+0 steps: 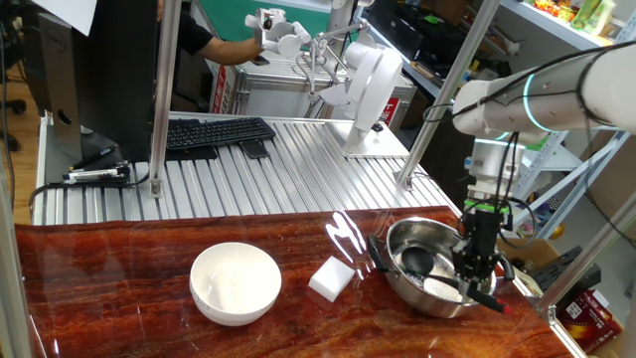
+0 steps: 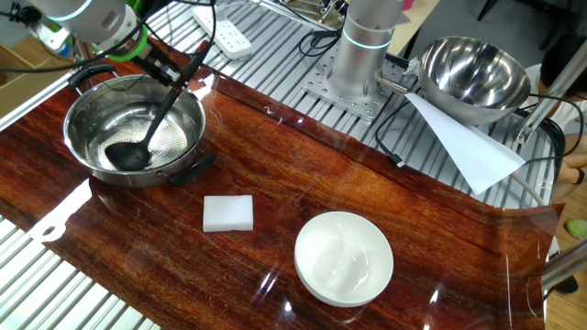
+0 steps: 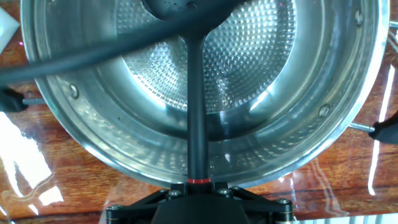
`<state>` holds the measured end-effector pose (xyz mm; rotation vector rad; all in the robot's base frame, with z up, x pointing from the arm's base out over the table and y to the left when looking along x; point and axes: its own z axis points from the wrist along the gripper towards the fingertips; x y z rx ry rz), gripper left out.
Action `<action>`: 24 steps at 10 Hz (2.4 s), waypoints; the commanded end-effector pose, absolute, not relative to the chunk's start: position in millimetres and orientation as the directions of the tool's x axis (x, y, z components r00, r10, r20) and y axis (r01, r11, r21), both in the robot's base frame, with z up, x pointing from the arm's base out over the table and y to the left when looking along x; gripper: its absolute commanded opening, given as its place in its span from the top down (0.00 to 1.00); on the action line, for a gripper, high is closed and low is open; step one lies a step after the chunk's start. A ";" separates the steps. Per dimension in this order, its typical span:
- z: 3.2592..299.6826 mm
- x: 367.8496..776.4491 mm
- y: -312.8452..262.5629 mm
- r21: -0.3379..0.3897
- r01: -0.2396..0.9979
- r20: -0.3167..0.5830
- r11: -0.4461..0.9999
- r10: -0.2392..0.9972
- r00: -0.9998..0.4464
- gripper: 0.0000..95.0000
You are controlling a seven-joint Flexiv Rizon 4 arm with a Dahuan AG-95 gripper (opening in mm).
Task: Scoop water with a large spoon from one bowl to another
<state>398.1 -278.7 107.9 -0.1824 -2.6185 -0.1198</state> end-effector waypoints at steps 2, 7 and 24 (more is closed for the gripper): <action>101.7 397.8 -281.9 0.057 0.138 0.482 0.989 0.093 -0.871 1.00; 94.0 399.4 -289.6 0.071 0.115 0.441 0.991 0.072 -0.895 1.00; 131.1 374.4 -298.3 0.084 0.073 0.381 0.994 0.035 -0.924 1.00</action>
